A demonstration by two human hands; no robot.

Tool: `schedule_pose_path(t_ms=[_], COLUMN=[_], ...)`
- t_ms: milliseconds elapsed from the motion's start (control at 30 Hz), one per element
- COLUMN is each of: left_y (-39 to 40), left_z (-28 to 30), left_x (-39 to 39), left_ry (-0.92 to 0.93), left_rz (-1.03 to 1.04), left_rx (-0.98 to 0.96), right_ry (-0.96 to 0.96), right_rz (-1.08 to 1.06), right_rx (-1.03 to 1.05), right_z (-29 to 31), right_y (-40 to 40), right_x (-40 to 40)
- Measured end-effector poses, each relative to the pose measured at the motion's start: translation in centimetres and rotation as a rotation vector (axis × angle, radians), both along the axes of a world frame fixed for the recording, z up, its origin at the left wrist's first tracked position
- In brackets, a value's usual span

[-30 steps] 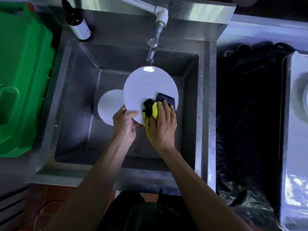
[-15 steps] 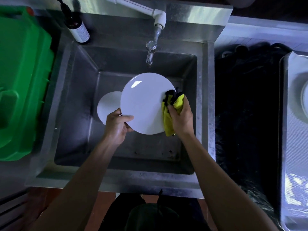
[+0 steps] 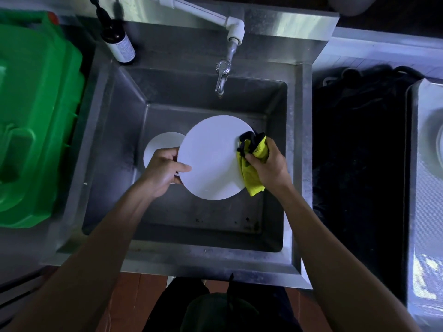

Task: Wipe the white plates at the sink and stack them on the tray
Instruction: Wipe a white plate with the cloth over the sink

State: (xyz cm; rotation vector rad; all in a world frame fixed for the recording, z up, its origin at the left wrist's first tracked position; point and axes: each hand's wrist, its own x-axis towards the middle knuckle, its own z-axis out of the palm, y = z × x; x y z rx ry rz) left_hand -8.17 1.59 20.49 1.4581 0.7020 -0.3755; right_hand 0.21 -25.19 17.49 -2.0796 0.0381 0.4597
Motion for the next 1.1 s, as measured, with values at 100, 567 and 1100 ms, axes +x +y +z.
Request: schedule_pose_path(t_ms=[100, 567, 1100], left_y=[0.5, 0.3, -3.2], left_z=[0.5, 1.9, -0.2], left_x=[0.5, 2.8, 2.0], left_ry=[0.001, -0.064, -0.312], left_rz=[-0.065, -0.475, -0.403], left_rx=[0.046, 0.321, 0.608], right_ry=[-0.013, -0.274, -0.682], right_rz=[0.019, 0.340, 0.348], right_rx=[0.005, -0.185, -0.376], right_z=[0.5, 2.5, 3.4], right_y=[0.0, 1.8, 3.1], right_x=[0.2, 0.9, -1.3])
